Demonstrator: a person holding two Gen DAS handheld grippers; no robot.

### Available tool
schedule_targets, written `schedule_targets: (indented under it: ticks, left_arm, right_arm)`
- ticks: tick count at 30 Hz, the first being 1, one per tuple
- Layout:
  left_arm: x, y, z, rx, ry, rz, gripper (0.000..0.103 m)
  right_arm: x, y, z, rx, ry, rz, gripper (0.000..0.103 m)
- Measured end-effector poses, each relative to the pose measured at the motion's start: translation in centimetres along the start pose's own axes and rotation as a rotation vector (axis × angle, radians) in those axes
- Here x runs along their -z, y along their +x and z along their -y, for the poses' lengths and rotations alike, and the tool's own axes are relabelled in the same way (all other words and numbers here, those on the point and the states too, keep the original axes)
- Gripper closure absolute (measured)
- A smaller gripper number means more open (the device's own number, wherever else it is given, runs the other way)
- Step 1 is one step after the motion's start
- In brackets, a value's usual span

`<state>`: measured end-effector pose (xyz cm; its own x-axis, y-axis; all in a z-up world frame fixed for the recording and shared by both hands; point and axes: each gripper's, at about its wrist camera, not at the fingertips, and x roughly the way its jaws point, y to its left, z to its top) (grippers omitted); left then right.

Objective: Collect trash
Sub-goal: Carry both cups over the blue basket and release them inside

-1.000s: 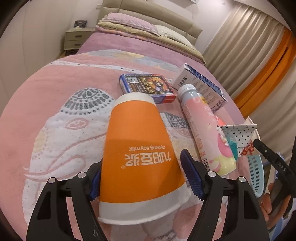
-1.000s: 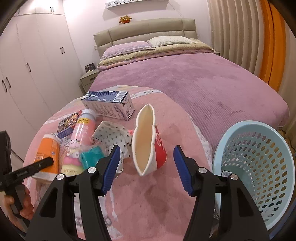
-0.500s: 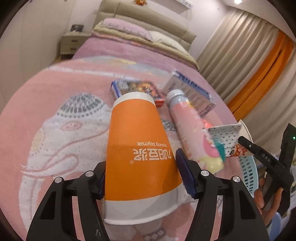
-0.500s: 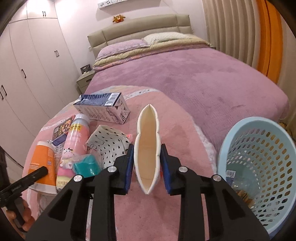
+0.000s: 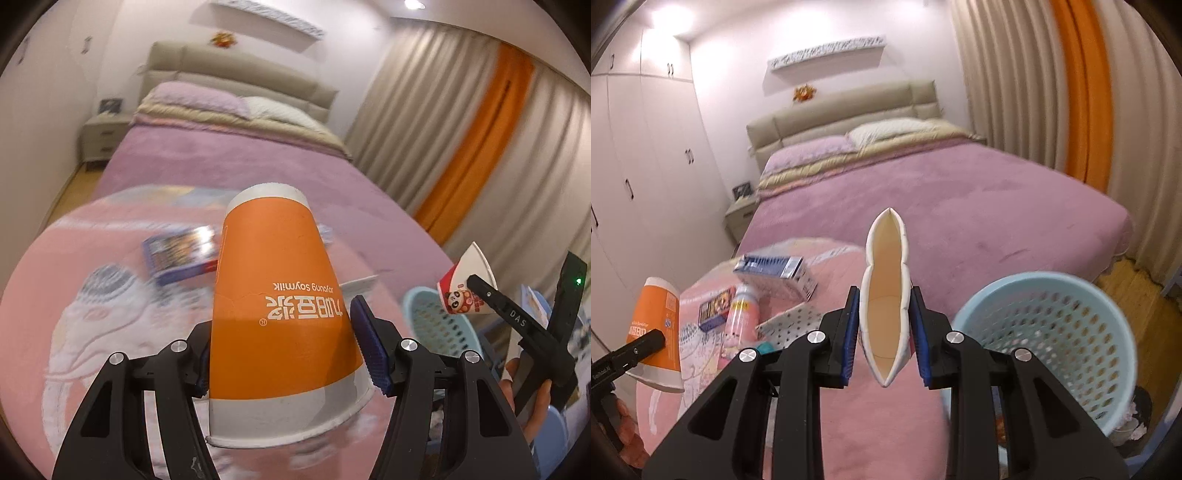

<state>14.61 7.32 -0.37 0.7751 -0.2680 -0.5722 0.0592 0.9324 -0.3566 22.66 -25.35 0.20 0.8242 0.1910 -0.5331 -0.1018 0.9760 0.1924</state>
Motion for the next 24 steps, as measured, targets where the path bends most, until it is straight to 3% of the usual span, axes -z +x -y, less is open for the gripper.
schedule_targets:
  ticks: [6, 10, 19, 24]
  left_arm:
    - [-1.0, 1.7, 7.2, 0.098, 0.126, -0.006, 0.042]
    - [-0.9, 4.9, 11.5, 0.173, 0.190, -0.060, 0.042]
    - [1.0, 13.1, 19.4, 0.266, 0.268, -0.189, 0.042]
    - [2.6, 16.4, 20.5, 0.270, 0.270, -0.253, 0.041]
  right_arm:
    - [-1.1, -2.7, 4.1, 0.054, 0.047, 0.041, 0.079]
    - [-1.3, -3.5, 7.1, 0.097, 0.089, 0.044, 0.079]
    - [-0.2, -1.8, 15.0, 0.199, 0.240, -0.058, 0.079]
    - [1.5, 0.1, 17.6, 0.226, 0.283, -0.130, 0.079]
